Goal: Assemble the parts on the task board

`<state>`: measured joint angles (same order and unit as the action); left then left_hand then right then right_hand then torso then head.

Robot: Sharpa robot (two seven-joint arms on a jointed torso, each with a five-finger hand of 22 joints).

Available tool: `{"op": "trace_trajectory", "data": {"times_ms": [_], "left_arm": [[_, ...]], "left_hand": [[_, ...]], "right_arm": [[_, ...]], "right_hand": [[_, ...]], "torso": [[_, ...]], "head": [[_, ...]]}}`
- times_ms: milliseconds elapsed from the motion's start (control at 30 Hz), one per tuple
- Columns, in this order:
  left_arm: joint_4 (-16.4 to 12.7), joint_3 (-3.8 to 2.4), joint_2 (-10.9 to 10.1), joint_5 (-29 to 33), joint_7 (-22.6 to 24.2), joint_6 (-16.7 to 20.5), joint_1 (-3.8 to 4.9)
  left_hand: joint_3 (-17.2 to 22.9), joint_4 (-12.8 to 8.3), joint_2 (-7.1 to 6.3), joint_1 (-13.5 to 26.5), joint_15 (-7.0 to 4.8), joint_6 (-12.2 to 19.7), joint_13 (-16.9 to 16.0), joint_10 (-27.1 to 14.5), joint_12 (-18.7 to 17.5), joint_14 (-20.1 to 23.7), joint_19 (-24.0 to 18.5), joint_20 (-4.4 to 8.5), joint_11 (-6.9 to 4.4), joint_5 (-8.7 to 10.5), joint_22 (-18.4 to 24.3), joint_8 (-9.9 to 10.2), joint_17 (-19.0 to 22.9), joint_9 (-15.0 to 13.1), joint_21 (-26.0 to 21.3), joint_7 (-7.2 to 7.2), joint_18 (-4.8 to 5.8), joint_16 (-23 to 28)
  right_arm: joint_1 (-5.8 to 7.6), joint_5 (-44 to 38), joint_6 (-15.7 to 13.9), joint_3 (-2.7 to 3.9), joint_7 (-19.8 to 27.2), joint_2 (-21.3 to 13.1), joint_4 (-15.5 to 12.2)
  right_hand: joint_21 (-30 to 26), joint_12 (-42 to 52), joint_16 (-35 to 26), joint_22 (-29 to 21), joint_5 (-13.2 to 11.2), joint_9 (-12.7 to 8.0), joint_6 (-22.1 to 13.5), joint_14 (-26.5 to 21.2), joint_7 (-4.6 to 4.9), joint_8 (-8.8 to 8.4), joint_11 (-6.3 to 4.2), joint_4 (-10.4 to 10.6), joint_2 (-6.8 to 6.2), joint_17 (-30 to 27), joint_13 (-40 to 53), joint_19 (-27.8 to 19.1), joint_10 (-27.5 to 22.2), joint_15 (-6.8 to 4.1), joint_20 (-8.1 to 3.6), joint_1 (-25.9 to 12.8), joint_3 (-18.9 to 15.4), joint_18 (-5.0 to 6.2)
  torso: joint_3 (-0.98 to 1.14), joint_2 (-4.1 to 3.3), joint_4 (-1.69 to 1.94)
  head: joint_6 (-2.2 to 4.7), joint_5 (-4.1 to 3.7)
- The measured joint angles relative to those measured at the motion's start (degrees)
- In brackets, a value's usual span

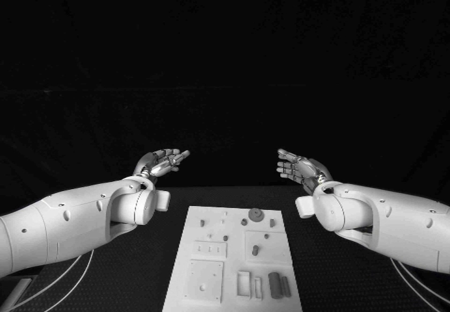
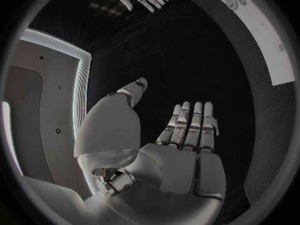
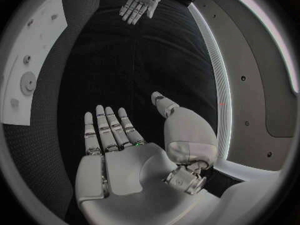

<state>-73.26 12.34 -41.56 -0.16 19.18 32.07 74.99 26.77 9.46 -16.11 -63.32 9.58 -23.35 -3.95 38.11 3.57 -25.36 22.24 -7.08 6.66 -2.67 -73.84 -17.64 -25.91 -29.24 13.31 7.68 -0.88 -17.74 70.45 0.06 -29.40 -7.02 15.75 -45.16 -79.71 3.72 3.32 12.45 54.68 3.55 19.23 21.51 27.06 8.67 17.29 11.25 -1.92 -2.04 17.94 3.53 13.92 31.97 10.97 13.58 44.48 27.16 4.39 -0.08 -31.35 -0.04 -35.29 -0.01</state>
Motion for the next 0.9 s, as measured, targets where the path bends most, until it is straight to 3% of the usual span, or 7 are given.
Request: {"op": "trace_trajectory", "data": {"times_ms": [200,400,500,567,733,800,900], "left_arm": [[0.8,0.47,0.2,-0.3,-2.4,-3.2,0.61],[0.8,0.48,0.2,-0.4,-3.4,-4.5,0.61],[0.8,0.48,-0.1,-0.4,-3.6,-5.2,0.65],[0.8,0.48,-0.2,-0.4,-3.7,-5.5,0.64],[0.6,0.51,-0.6,-0.6,-3.6,-6.4,0.63],[0.3,0.51,-0.9,-0.9,-3.5,-6.7,0.65],[-0.4,0.51,-1.4,-1.5,-3.4,-7.2,0.64]], "left_hand": [[1.0,0.3,-0.48,-2.0,0.22,-0.9,-0.1,1.2,0.3,-0.9,0.8,-0.20,0.40,0.00,-1.1,-0.6,-0.9,-1.0,0.5,0.14,0.00,-0.7],[1.0,0.3,-0.48,-2.0,0.22,-0.9,-0.1,1.2,0.3,-0.9,0.8,-0.20,0.40,0.00,-1.1,-0.6,-0.9,-1.0,0.5,0.14,0.00,-0.7],[1.0,0.3,-0.45,-2.0,0.28,-1.0,-0.2,1.5,0.3,-1.4,1.0,0.03,0.62,0.00,-1.1,-0.6,-1.1,-1.0,0.8,0.29,0.00,-1.0],[1.0,0.3,-0.10,-2.4,0.22,-1.4,-0.3,2.0,0.5,-2.6,2.1,0.42,1.02,0.01,-1.1,-0.7,-1.4,-1.2,1.4,0.67,0.00,-1.8],[-0.6,0.2,1.64,-4.1,0.36,-5.4,-1.0,6.6,2.4,-7.0,6.4,2.07,2.30,0.01,-1.1,-2.6,-2.2,-1.7,3.3,1.42,0.00,-4.0],[-1.7,-0.9,2.85,-5.3,0.41,-8.4,-1.7,10.7,4.2,-11.3,9.7,2.73,2.82,0.01,-1.1,-3.6,-2.7,-1.7,4.5,1.67,-0.28,-5.8],[-4.2,-2.9,4.96,-7.2,-0.08,-12.6,-2.2,15.8,5.9,-17.3,14.1,3.29,2.88,-0.28,-1.1,-4.4,-3.0,-1.4,6.1,2.24,-2.23,-7.7]], "right_arm": [[2.64,-0.3,8.2,-1.78,-6.8,-0.1,2.7],[3.49,-1.5,12.7,-2.25,-10.3,0.3,4.7],[3.49,-4.7,13.5,-2.27,-10.7,1.0,6.3],[3.43,-6.6,13.7,-2.27,-10.8,1.1,6.5],[3.08,-13.6,13.7,-2.28,-10.8,1.8,8.1],[2.81,-17.0,13.7,-2.27,-10.7,2.3,8.9],[2.47,-23.7,13.6,-2.27,-10.6,3.2,10.2]], "right_hand": [[0.3,0.0,0.5,2.4,0.0,0.6,0.6,0.4,0.05,0.63,0.21,-0.6,-0.24,0.5,0.1,0.4,1.0,0.39,0.36,1.2,0.6,0.63],[0.6,0.2,0.9,4.8,0.2,0.9,0.9,0.9,-0.07,1.00,0.21,-1.7,-0.60,0.7,0.2,1.4,2.2,0.51,0.48,2.5,1.3,0.82],[0.9,0.6,1.7,8.2,1.5,1.3,1.9,1.9,0.05,1.94,0.41,-4.0,-0.99,1.2,0.5,3.1,4.3,0.66,0.49,4.8,1.6,0.94],[1.6,1.5,2.8,10.4,4.5,1.8,3.3,3.5,0.11,2.97,0.51,-6.9,-0.76,1.8,0.8,5.1,6.5,0.79,0.44,6.4,0.7,1.80],[2.5,2.9,5.8,10.3,6.3,2.4,8.0,8.8,0.46,5.16,1.20,-11.8,-1.31,3.0,1.1,10.6,12.4,2.47,0.44,10.4,1.3,4.30],[3.2,3.8,7.3,10.0,6.3,2.5,10.7,12.1,0.77,6.02,1.04,-13.0,-1.59,3.6,1.4,13.5,15.6,2.27,0.48,11.8,2.2,5.83],[4.4,5.1,9.1,9.8,4.8,2.6,14.3,16.0,1.24,6.99,0.54,-13.7,-2.57,4.6,2.1,17.5,20.4,1.01,0.65,14.3,4.6,7.17]], "torso": [[0.00,-0.01,-0.01],[-0.01,-0.05,0.01],[-0.03,-0.34,0.08],[-0.04,-0.45,0.11],[-0.08,-0.51,0.18],[-0.11,-0.54,0.20],[-0.15,-0.61,0.24]], "head": [[0.00,0.00],[-0.02,0.00],[-0.27,0.10],[-0.34,0.20],[-0.41,0.26],[-0.44,0.27],[-0.49,0.31]]}}
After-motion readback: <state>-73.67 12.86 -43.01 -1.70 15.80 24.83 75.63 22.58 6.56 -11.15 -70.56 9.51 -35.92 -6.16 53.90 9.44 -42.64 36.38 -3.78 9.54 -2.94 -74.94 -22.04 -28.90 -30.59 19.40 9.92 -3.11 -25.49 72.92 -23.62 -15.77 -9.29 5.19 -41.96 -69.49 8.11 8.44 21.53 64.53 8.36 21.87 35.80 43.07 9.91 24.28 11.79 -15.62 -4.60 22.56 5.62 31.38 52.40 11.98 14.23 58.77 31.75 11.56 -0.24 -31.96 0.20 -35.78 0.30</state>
